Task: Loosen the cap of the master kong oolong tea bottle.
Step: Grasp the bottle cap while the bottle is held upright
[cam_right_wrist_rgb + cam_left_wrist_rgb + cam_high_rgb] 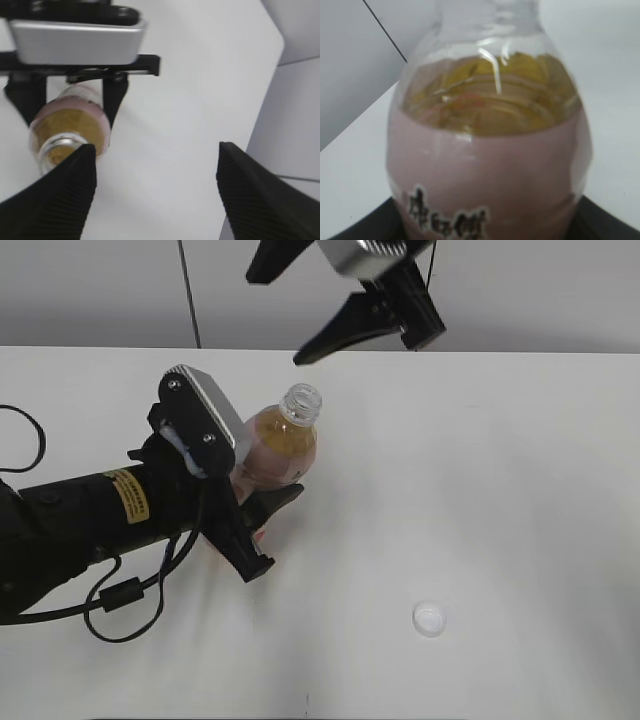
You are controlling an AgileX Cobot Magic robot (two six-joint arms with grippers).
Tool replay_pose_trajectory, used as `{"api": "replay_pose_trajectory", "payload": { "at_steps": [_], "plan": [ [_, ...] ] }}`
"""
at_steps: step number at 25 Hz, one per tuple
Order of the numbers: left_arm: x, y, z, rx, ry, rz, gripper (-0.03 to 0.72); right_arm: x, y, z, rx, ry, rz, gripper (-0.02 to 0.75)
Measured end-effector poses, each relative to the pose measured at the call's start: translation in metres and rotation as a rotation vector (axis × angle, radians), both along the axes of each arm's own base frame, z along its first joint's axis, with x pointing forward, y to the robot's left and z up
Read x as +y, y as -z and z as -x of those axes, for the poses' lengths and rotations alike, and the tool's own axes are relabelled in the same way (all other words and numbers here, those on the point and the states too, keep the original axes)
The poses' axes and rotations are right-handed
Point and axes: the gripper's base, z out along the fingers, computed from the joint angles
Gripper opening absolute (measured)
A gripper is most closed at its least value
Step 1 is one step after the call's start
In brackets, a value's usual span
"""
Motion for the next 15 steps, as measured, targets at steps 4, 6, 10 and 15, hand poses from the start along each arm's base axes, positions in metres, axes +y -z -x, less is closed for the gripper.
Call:
{"api": "replay_pose_trajectory", "payload": {
  "at_steps": [4,6,10,15],
  "plan": [
    [0.001,-0.005,-0.003,-0.022,-0.035,0.054,0.393,-0.015,-0.012,-0.022,0.131,0.266,-0.214,0.568],
    [0.001,-0.008,-0.005,-0.027,-0.067,0.105,0.393,-0.028,-0.017,-0.034,0.202,0.413,-0.323,0.568],
    [0.002,-0.018,-0.007,-0.039,-0.116,0.270,0.393,-0.054,-0.022,-0.054,0.380,0.656,-0.497,0.568],
    [0.003,-0.027,-0.008,-0.058,-0.137,0.414,0.393,-0.071,-0.013,-0.065,0.586,0.962,-0.539,0.568]
  ]
}}
